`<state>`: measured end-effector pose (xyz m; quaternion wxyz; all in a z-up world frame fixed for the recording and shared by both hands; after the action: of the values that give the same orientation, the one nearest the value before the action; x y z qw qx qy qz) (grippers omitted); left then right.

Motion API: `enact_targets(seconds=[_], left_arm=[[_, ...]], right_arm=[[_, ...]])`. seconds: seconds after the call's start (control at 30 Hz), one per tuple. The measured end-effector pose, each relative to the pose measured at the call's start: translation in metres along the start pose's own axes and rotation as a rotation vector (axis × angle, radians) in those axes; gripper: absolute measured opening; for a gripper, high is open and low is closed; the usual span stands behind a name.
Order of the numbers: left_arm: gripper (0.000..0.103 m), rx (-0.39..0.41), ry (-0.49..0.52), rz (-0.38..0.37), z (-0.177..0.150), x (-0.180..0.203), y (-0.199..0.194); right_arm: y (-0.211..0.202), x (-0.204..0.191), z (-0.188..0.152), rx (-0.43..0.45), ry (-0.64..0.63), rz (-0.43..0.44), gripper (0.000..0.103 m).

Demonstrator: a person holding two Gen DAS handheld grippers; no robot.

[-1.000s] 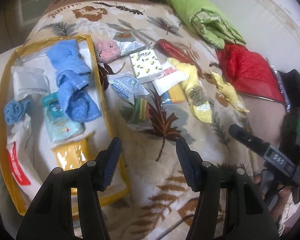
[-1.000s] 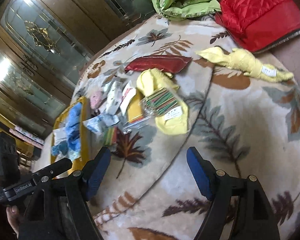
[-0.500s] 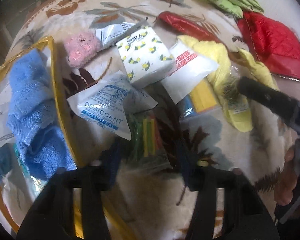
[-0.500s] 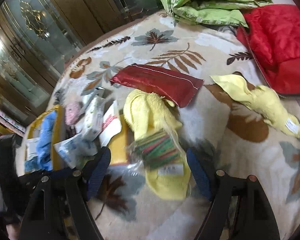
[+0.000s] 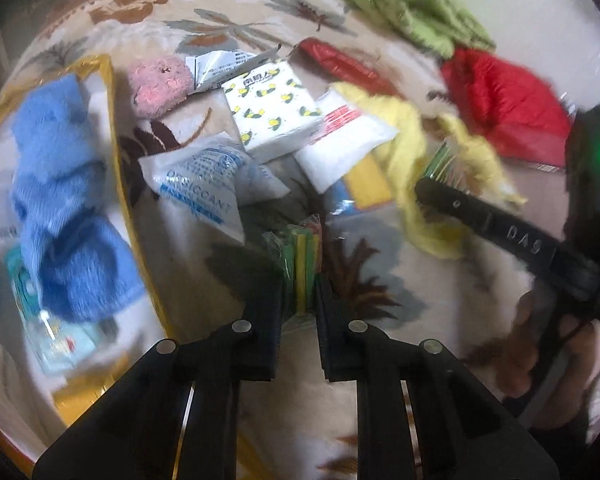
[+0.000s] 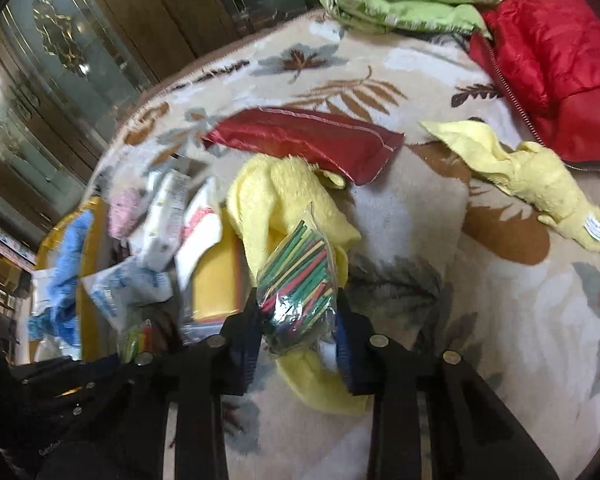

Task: Organize soft objects
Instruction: 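Grasp the clear bag of striped sticks with right tool while left tool grasps the green-yellow stick bag, then carry both stick bags over the tray and open both tools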

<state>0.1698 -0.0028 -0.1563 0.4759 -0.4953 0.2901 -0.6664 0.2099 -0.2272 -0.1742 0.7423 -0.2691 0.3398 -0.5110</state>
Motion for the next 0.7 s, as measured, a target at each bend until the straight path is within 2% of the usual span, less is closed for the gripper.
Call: enact_targets(seconds=[0.07, 0.13, 0.2, 0.3, 0.37, 0.43, 0.57, 0.7], left_arm=[[0.014, 0.014, -0.038, -0.064, -0.004, -0.001, -0.01], [0.014, 0.014, -0.068, -0.092, -0.009, -0.004, -0.017], [0.014, 0.019, -0.092, -0.132, -0.019, -0.007, -0.028], [0.014, 0.038, -0.123, -0.164, -0.029, -0.011, -0.044], [0.014, 0.052, -0.132, -0.158, -0.038, -0.017, -0.055], [0.014, 0.066, -0.16, -0.153, -0.044, -0.028, -0.069], [0.014, 0.118, -0.208, -0.155, -0.054, -0.048, -0.101], [0.014, 0.161, -0.246, -0.116, -0.061, -0.071, -0.126]], right_arm=[[-0.011, -0.002, -0.003, 0.033, 0.003, 0.038, 0.03], [-0.018, -0.001, -0.008, 0.057, 0.018, 0.045, 0.03], [-0.021, 0.003, -0.019, 0.038, 0.057, 0.07, 0.03], [-0.031, -0.005, -0.034, 0.035, 0.035, 0.068, 0.03], [-0.042, -0.017, -0.042, 0.037, 0.039, 0.132, 0.03], [-0.052, -0.033, -0.045, 0.043, 0.013, 0.158, 0.03], [-0.065, -0.082, -0.044, 0.046, -0.071, 0.264, 0.03], [-0.06, -0.137, -0.047, 0.013, -0.151, 0.34, 0.03]])
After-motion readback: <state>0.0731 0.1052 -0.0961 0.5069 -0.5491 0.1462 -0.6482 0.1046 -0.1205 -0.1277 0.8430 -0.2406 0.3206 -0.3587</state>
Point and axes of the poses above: each gripper's, at about its wrist camera, not at the fingertips, and y roughly the way its jaws point, x to its right, z to its top, the point moved 4 cm from there along y, roughly the way its jaws point, and after that the axes turned 7 degrees about -y, right-handed, at the moved point
